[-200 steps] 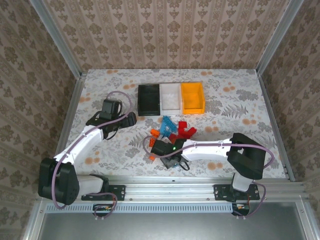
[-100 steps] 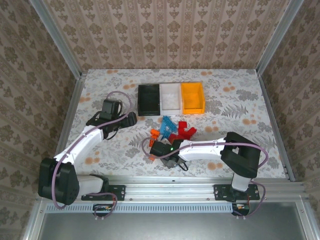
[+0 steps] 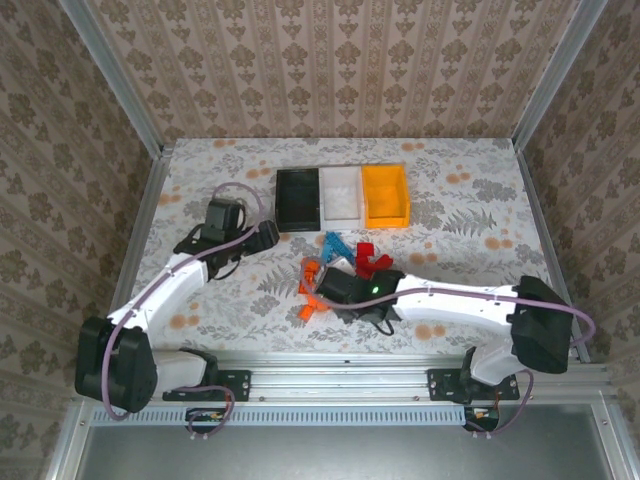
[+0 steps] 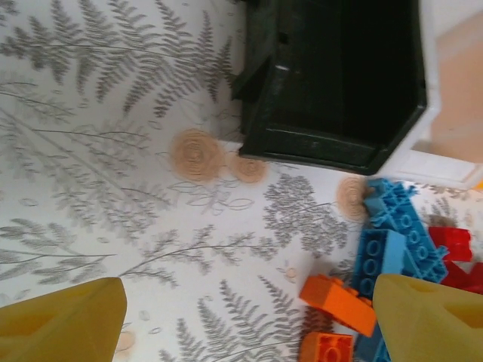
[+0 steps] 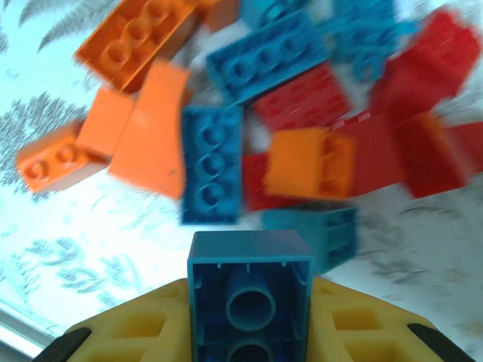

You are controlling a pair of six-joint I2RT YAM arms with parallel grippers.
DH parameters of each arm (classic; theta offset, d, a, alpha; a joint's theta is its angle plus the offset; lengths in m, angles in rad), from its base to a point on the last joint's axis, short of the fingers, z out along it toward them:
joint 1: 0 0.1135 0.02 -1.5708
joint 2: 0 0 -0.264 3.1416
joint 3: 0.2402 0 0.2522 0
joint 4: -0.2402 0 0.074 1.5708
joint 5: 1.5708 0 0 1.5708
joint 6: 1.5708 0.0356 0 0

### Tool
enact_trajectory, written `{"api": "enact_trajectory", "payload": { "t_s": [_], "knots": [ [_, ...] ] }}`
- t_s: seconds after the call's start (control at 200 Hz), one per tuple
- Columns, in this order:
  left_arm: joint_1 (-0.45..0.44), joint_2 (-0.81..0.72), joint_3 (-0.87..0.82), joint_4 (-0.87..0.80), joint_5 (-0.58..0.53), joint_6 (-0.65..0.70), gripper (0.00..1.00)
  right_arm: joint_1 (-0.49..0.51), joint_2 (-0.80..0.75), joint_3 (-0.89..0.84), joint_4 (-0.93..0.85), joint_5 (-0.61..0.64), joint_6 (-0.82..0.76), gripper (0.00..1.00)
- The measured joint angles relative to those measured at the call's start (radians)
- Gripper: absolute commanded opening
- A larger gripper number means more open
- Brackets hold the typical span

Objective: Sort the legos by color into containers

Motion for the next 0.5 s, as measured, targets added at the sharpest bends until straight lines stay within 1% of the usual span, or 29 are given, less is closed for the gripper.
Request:
{"api": "enact_trajectory", "payload": {
  "t_s": [0.05, 0.175, 0.245, 0.31, 0.405, 0.5],
  "knots": [
    [-0.031, 0.0, -0.024, 0.026, 0.003, -0.021, 0.87, -0.068, -0.004, 0.032, -0.006, 0.01, -0.038, 0.31],
    [-0.106, 0.001, -0.078, 0.081, 0.011, -0.081, 0.87, -0.298, 0.039, 0.148, 0.041, 0.026, -0.143, 0.31],
    [-0.117, 0.009, -0.094, 0.108, 0.014, -0.126, 0.87, -0.436, 0.113, 0.239, 0.076, 0.021, -0.194, 0.31],
    [-0.118, 0.02, -0.103, 0.133, 0.018, -0.161, 0.87, -0.535, 0.201, 0.321, 0.11, 0.006, -0.223, 0.31],
    [-0.118, 0.029, -0.103, 0.149, 0.028, -0.188, 0.87, -0.643, 0.353, 0.451, 0.131, -0.026, -0.253, 0.31],
    [-0.118, 0.029, -0.102, 0.151, 0.037, -0.193, 0.88, -0.702, 0.503, 0.579, 0.129, -0.058, -0.273, 0.32]
  ]
}}
